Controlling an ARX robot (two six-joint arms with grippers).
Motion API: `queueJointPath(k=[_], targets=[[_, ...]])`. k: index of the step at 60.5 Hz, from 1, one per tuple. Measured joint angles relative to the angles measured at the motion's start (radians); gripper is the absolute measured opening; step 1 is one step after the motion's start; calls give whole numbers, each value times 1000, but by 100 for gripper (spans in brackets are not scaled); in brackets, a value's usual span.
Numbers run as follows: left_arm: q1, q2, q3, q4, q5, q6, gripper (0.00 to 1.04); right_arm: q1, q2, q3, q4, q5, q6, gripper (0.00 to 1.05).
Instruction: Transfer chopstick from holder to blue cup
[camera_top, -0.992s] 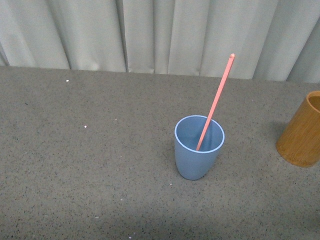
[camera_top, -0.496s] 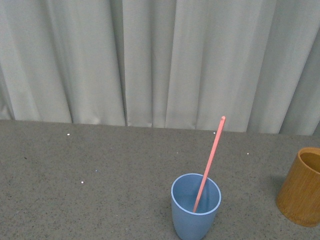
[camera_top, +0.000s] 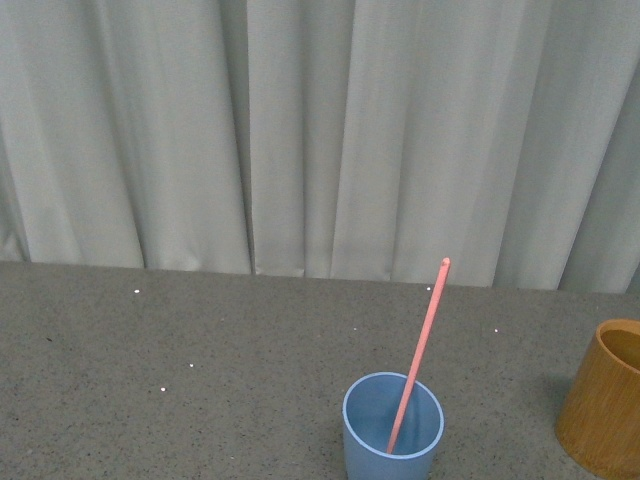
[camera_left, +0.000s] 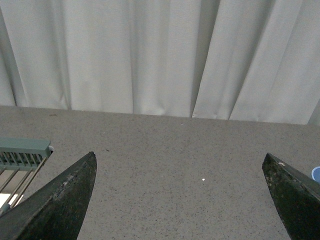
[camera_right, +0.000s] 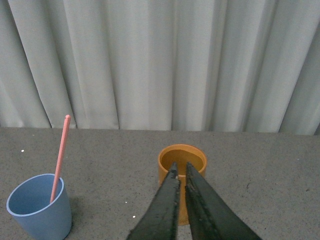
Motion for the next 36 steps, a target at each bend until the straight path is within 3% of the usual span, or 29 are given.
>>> queueJointPath(k=[26, 36], targets=[[0, 0, 0, 0, 0, 0, 98, 0, 0, 0, 0, 0, 0, 95], [0, 0, 0, 0, 0, 0, 98, 0, 0, 0, 0, 0, 0, 95]])
